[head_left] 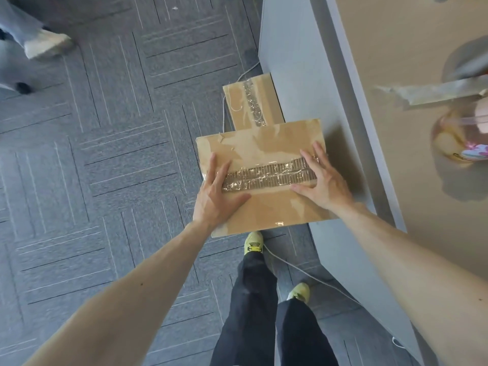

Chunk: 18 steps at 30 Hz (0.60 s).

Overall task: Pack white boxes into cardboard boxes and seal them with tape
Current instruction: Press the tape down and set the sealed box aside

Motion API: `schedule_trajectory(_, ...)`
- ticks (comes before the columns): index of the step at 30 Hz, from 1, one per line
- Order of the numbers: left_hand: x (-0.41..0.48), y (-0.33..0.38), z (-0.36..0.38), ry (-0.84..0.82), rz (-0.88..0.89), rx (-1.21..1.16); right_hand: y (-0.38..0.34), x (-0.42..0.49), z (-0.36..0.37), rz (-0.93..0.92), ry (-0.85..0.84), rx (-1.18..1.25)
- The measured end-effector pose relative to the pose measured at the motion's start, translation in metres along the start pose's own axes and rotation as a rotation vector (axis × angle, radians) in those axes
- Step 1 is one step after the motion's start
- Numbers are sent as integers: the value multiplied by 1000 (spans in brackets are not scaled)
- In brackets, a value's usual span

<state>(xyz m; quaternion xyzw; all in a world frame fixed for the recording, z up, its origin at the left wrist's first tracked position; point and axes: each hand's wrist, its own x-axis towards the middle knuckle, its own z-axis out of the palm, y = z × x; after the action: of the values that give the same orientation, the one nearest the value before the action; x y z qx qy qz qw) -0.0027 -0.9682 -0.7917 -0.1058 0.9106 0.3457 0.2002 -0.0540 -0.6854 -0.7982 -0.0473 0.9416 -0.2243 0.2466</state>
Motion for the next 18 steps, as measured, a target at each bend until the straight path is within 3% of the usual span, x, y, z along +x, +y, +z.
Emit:
schedule_trajectory(6,-1,0,4,-54,-21,74,-1,-2,2,23,-52,-51)
schedule_trajectory(14,-6,42,-19,-129,-146,475,-22,-29,-29,91,-104,-58)
schedule_trajectory(18,-25,84,-28,-39,38,435,-29,-75,-65,-17,14,35)
